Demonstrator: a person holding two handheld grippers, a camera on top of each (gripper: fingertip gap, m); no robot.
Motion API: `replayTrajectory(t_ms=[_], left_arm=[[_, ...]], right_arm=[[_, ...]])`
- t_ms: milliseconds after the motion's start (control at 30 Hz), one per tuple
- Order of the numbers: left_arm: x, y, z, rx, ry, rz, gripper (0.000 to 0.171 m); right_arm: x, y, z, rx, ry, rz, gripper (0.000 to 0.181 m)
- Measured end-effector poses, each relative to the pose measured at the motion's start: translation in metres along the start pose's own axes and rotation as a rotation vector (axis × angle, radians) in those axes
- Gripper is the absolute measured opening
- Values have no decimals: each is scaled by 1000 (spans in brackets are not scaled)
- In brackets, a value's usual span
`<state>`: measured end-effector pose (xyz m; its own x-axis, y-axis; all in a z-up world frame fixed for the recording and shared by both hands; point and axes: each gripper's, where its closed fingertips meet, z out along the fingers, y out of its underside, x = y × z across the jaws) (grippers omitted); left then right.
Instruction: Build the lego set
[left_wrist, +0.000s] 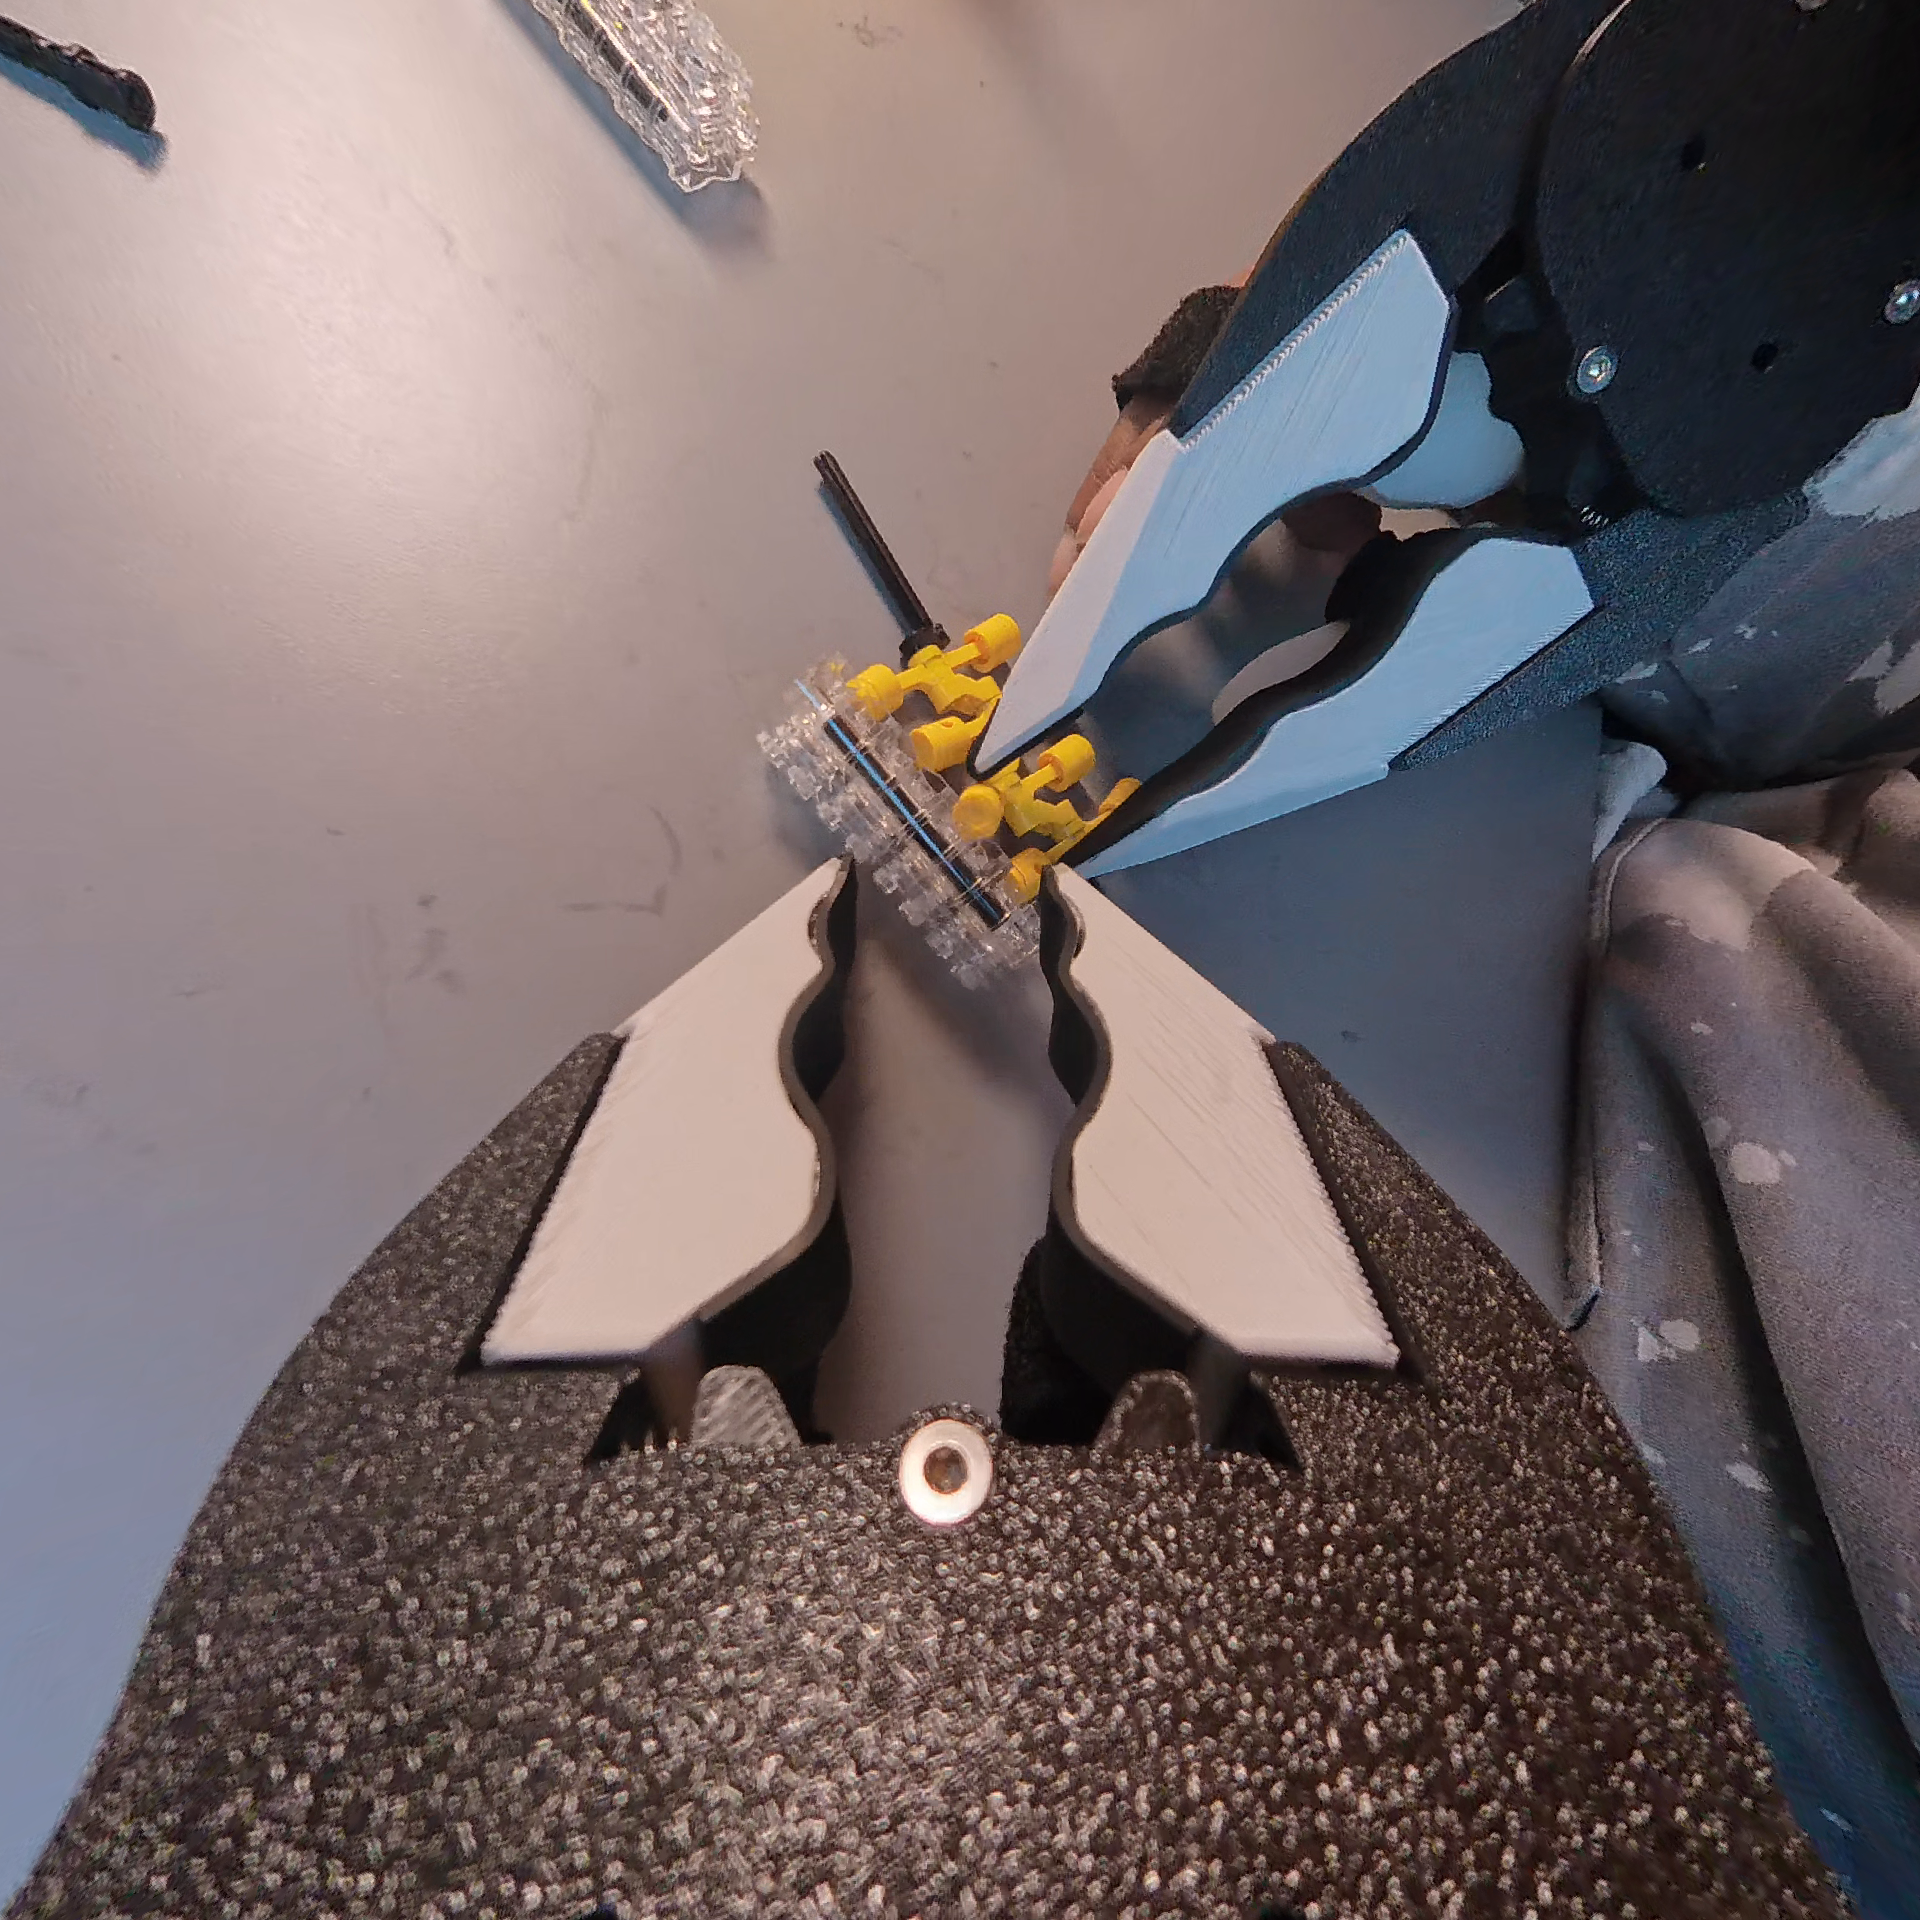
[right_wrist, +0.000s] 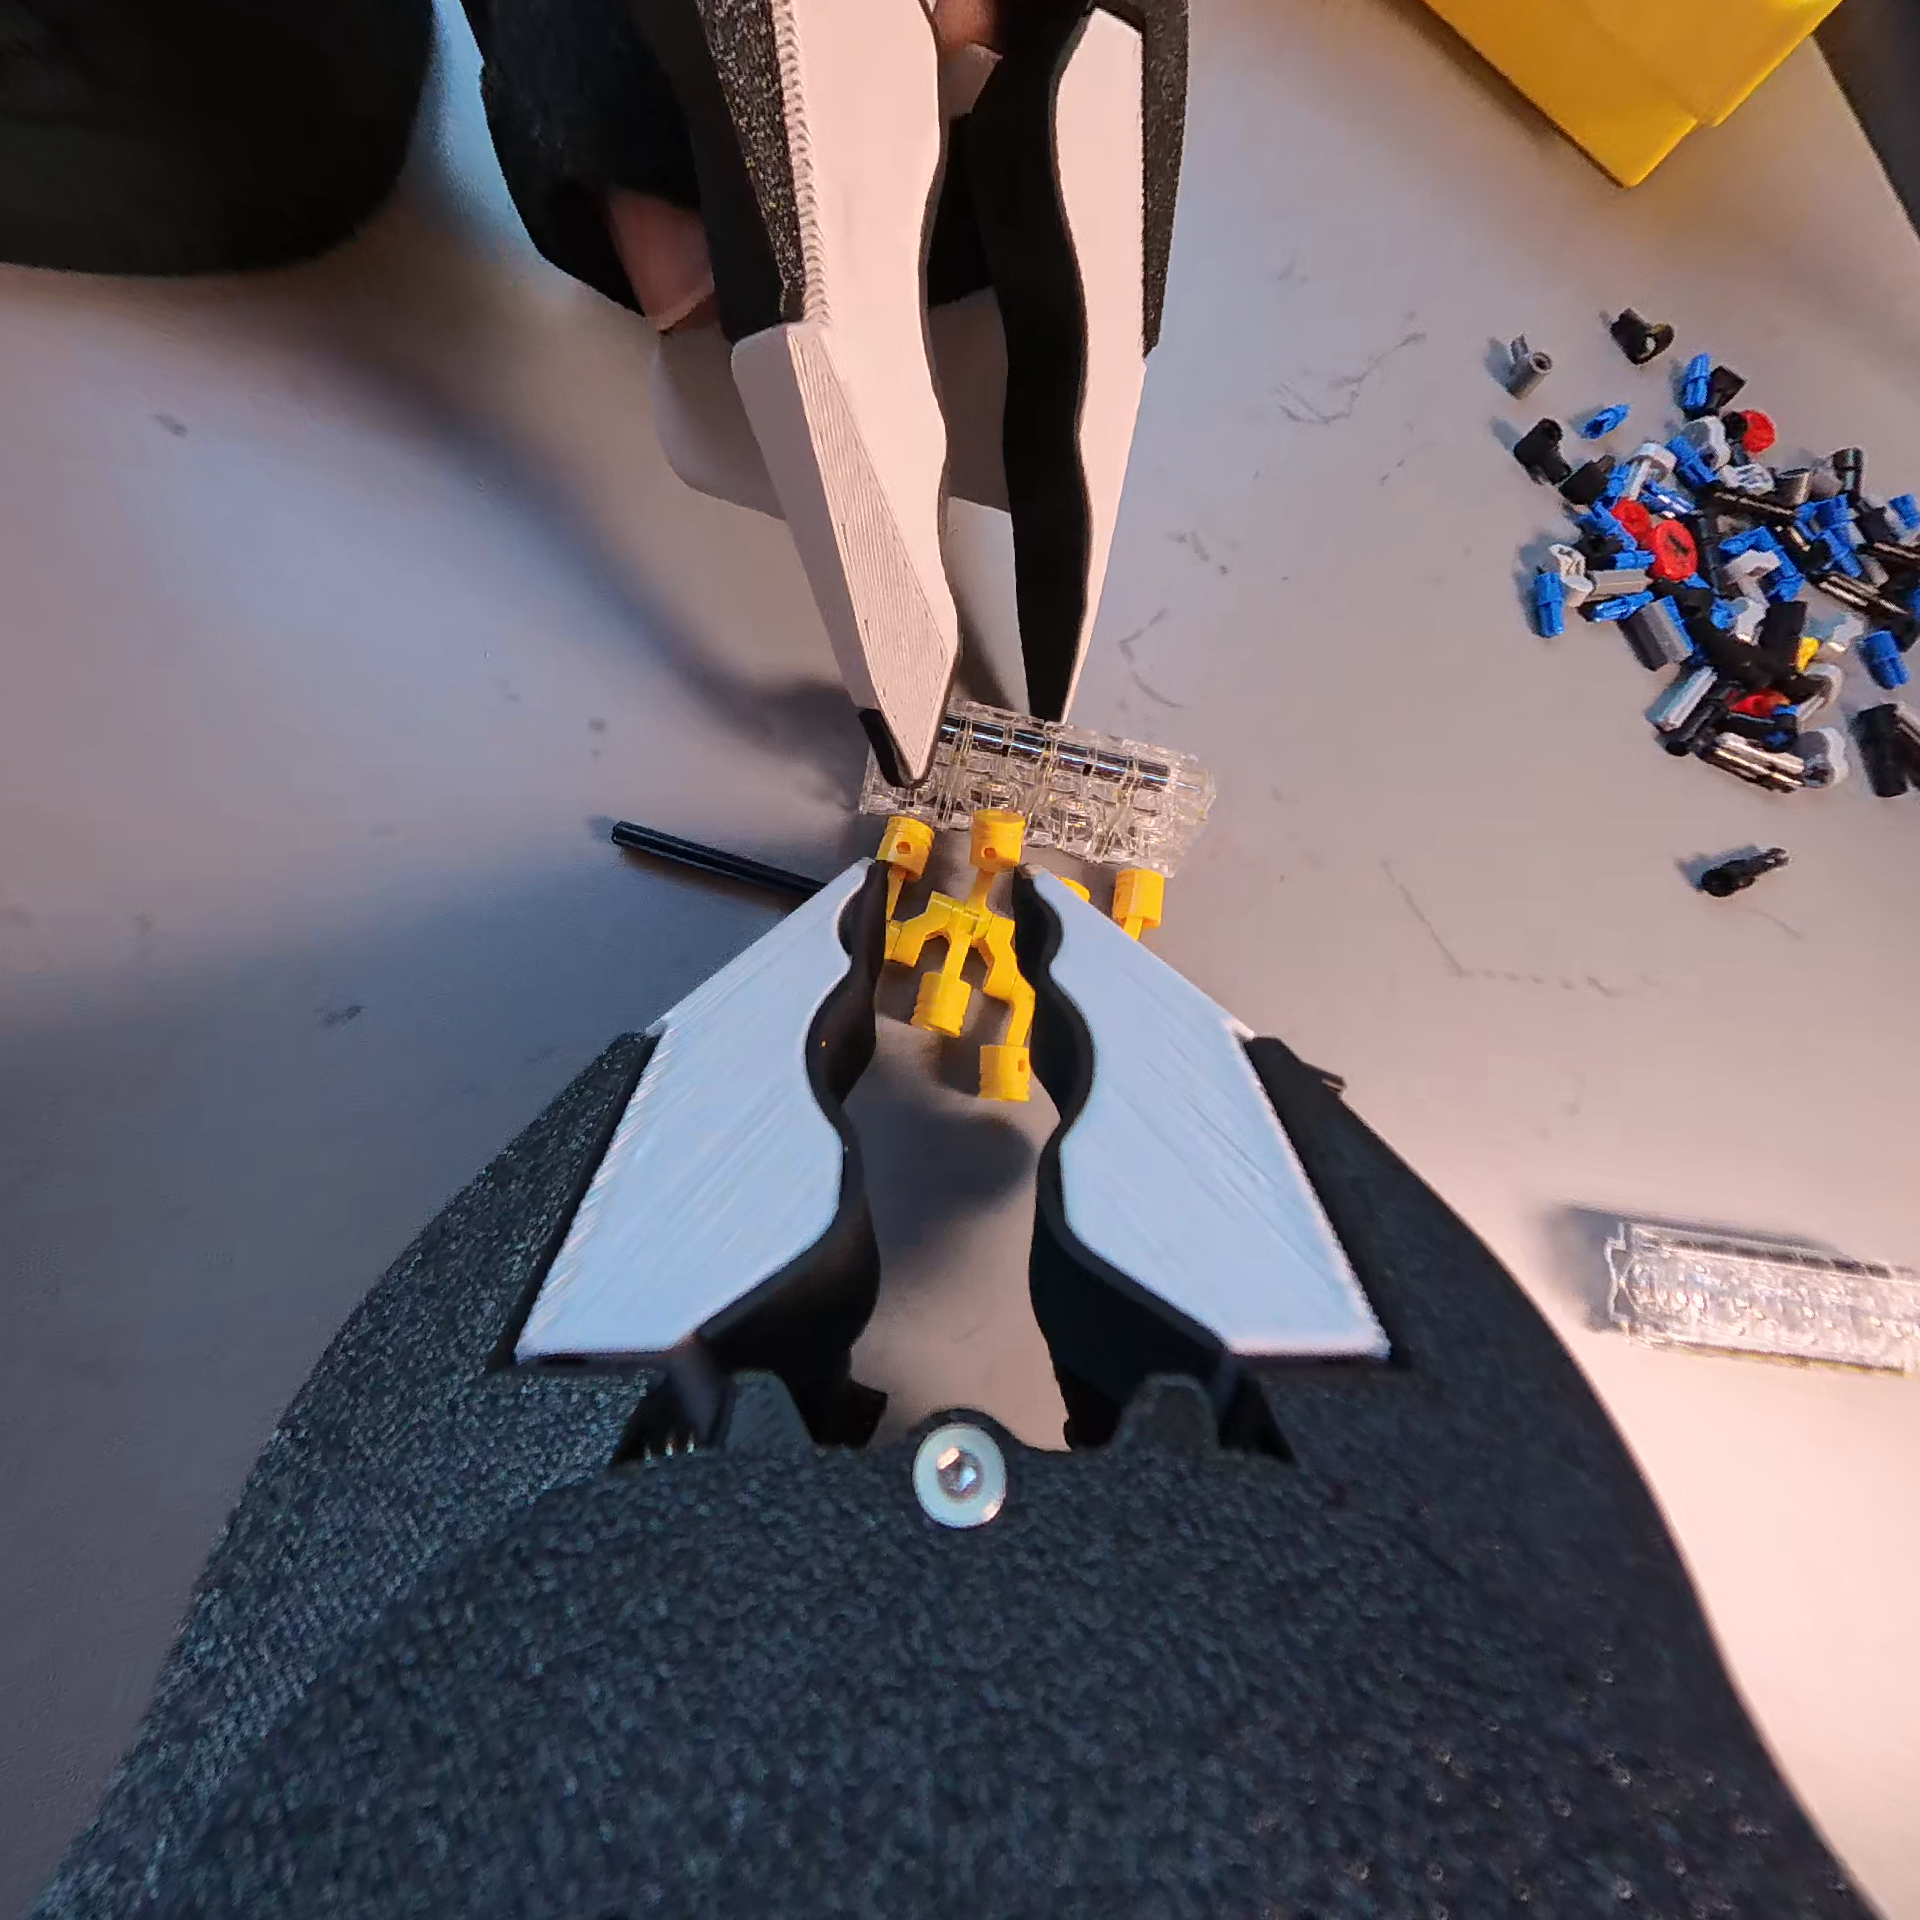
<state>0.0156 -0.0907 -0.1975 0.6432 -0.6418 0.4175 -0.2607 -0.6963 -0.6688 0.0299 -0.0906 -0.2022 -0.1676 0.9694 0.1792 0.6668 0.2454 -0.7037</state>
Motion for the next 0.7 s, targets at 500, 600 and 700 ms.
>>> replayTrajectory(t_ms=[500, 600, 700], left_arm=[[1, 4, -1, -15, 4, 32, 34], [2, 4, 0, -15, -2, 41, 34], [1, 3, 1, -14, -19, 56, 34]], right_arm=[[8, 0, 2, 4, 51, 45, 10], [8, 1, 3, 7, 52, 61, 8], [9, -1, 2, 16, 54, 67, 8]])
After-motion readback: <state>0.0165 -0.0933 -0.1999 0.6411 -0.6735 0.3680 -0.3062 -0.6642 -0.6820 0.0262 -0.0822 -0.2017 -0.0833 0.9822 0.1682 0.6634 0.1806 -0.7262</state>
